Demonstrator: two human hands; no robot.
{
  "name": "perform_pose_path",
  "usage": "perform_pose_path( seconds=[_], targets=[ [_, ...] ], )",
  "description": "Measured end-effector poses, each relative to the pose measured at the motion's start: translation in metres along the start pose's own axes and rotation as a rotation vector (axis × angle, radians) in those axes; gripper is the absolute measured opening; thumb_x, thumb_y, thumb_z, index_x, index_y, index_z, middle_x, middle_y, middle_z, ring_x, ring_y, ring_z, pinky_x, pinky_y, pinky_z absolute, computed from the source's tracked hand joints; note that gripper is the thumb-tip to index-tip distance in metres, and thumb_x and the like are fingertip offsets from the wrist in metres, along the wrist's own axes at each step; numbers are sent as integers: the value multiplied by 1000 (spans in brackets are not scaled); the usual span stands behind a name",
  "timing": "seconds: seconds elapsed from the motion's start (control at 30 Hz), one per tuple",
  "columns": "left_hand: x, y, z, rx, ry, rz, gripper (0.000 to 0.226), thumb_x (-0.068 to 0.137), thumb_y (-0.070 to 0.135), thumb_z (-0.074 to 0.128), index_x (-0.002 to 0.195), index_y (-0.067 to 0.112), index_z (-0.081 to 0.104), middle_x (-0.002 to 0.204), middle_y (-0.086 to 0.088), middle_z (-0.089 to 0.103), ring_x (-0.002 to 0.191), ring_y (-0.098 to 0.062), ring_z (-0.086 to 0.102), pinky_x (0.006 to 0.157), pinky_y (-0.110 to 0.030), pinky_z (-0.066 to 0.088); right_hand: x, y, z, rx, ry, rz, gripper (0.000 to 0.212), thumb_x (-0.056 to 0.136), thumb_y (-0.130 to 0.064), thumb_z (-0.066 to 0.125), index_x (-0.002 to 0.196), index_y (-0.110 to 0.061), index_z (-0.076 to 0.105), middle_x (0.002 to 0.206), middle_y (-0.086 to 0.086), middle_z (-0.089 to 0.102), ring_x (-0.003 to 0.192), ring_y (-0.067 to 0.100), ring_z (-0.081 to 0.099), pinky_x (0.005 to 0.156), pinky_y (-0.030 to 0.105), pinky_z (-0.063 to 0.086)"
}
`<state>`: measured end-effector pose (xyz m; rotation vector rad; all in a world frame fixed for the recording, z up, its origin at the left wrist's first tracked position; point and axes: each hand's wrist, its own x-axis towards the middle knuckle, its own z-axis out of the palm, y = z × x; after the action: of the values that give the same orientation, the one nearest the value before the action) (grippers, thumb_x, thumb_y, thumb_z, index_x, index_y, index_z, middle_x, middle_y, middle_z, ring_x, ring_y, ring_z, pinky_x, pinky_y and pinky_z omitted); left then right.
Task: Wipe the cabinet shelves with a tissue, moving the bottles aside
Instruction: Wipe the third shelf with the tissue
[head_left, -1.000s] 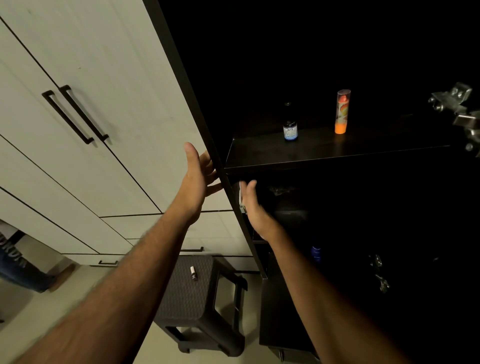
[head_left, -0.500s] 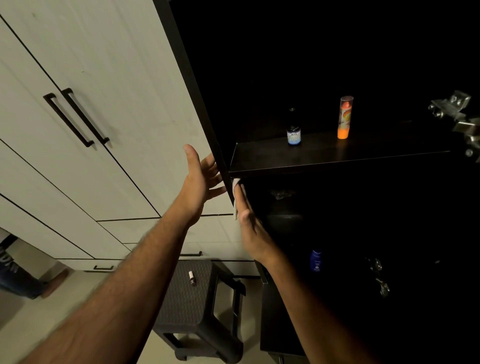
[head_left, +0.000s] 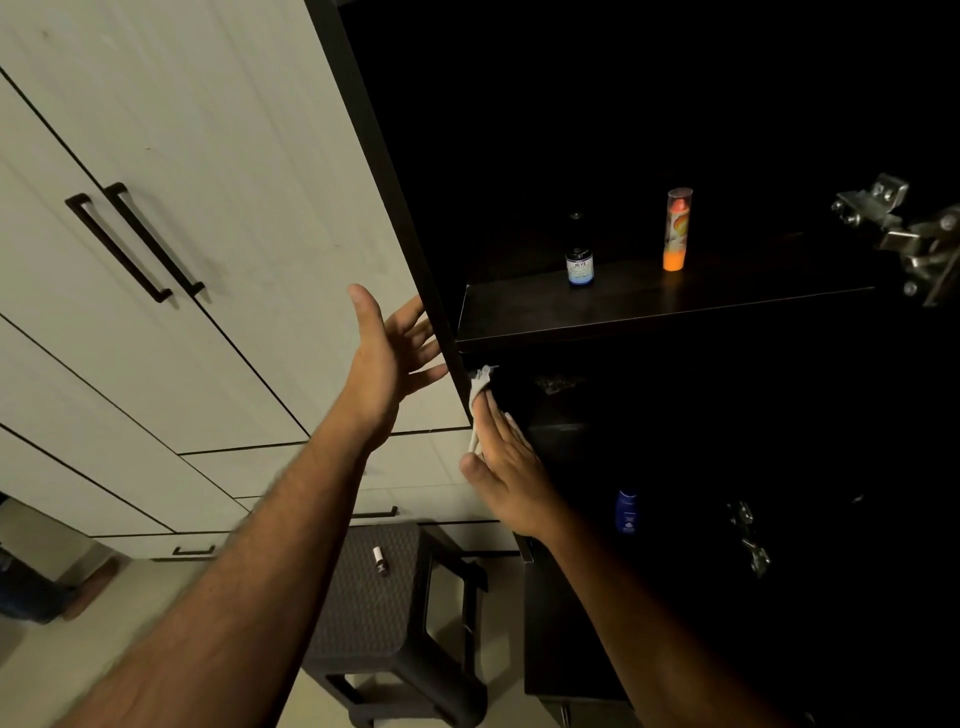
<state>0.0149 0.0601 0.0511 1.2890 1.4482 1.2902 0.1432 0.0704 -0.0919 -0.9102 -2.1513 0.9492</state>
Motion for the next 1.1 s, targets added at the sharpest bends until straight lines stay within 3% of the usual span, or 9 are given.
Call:
perform_pose_path(
  seconds=[0.13,0.3,0.4,0.53,0.6,0.73,0.93,1.0,1.1],
  targets=[
    [-3,0,-1,2,31,-9,93,77,79,-2,138,33,52,134,0,61,124,-19,57,107,-49,42,11,-6,-7,-47,-9,106,91,96,-48,53,155,-17,-10,164,1,-8,149,16,-4,118,32,2],
    [-6,2,-6,-6,62,-2,90,84,74,-7,140,31,50,135,0,60,123,-15,57,106,-48,43,10,2,-7,34,4,128,96,88,-7,60,156,-24,-7,165,2,6,146,27,24,115,41,33],
    [-10,3,-5,2,59,-4,92,80,77,-4,141,31,48,137,0,58,124,-15,57,106,-47,44,13,8,-5,84,27,172,87,92,-4,58,157,-21,1,159,10,26,130,21,46,110,42,40],
    [-13,5,-3,4,59,-10,94,76,78,0,141,32,48,137,0,58,124,-15,57,105,-47,44,20,11,2,56,348,157,45,97,-3,54,141,-7,47,126,17,63,113,27,63,97,22,45],
    [-16,5,-5,6,59,-7,93,77,78,-1,141,32,49,137,1,58,123,-13,57,105,-46,44,15,16,10,37,418,177,34,97,-2,54,130,-4,59,115,18,68,106,29,66,91,22,48],
    [-20,3,-8,9,69,-12,92,77,78,-1,140,33,50,137,3,58,123,-12,57,104,-46,45,-8,36,26,-21,225,327,37,98,-3,52,134,-10,58,122,17,66,110,27,63,94,28,50],
    [-25,-5,-5,11,87,-28,89,82,76,-3,140,32,50,137,3,58,123,-12,57,104,-47,45,9,31,27,104,175,314,61,97,5,43,153,-15,28,144,17,48,131,30,48,110,34,38],
    [-26,-10,-3,6,83,-32,88,84,75,-4,140,32,49,138,2,57,123,-12,57,105,-47,44,9,37,29,29,108,340,55,97,3,44,150,-9,34,140,18,52,129,31,51,108,36,42],
    [-29,-16,2,-6,68,-59,90,81,77,-1,142,32,47,138,3,57,124,-12,56,105,-47,44,10,56,10,14,26,404,32,96,4,48,127,5,58,116,22,64,110,33,61,92,34,50]
  ],
)
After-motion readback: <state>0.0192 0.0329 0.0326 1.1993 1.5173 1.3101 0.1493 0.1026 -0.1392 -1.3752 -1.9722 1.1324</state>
